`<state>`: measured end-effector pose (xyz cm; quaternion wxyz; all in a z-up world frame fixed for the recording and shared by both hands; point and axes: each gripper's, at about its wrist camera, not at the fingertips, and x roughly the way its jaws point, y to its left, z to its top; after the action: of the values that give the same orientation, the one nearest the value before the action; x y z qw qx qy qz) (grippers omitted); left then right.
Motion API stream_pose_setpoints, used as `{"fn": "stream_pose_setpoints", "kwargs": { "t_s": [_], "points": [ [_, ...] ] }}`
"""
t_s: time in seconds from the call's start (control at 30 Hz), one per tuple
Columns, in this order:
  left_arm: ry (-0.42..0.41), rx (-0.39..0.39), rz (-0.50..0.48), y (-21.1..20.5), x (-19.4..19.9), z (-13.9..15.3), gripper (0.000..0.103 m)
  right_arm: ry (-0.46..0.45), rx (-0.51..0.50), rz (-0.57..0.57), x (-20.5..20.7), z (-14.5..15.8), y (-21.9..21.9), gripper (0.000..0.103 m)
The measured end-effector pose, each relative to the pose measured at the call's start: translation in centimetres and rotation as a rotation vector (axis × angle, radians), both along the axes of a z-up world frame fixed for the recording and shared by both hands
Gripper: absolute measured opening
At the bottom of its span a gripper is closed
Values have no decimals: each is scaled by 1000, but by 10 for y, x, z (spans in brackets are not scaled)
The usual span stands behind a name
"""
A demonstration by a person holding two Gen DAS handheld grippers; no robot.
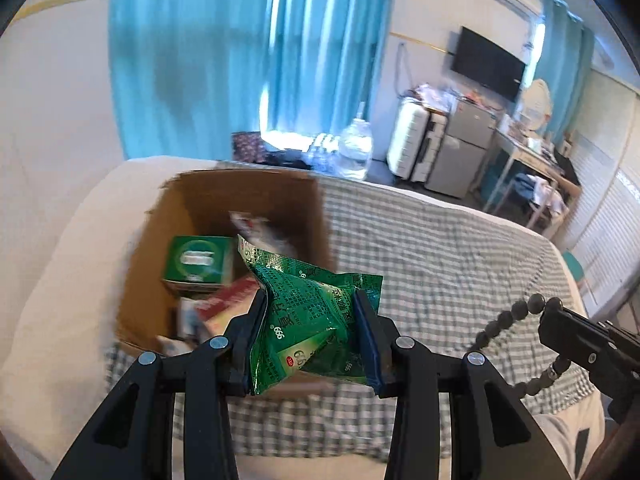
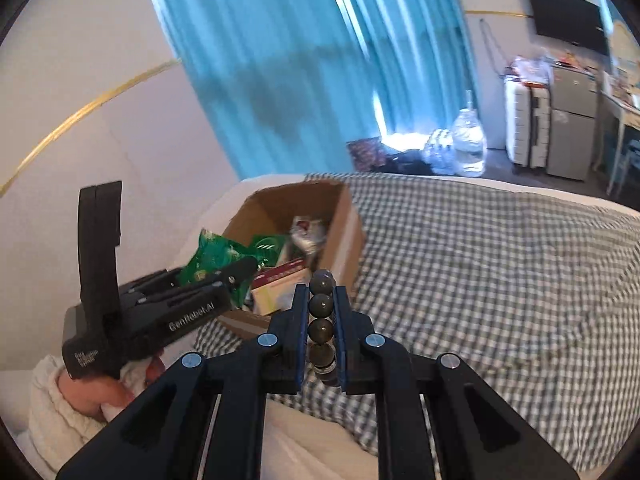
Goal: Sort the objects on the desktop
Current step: 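Carry the green packet and bracelet in both tools over the cardboard box, then open the left tool to drop the green packet while the right tool releases the bracelet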
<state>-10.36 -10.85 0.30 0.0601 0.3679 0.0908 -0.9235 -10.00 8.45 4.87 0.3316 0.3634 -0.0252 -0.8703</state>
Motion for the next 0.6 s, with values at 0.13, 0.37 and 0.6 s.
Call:
{"fn": "stream_pose_setpoints", "kwargs": {
  "t_s": [0.13, 0.37, 0.6],
  "points": [
    [-26, -15, 52, -38, -11, -9, 41, -12, 15, 69, -18, -7, -44, 11],
    [-75, 16, 80, -78, -38, -32, 41, -39, 23, 118, -57, -19, -101, 11],
    [-115, 14, 67, -99, -75, -50, 41, -98, 57, 115, -102, -55, -138, 11]
  ]
}}
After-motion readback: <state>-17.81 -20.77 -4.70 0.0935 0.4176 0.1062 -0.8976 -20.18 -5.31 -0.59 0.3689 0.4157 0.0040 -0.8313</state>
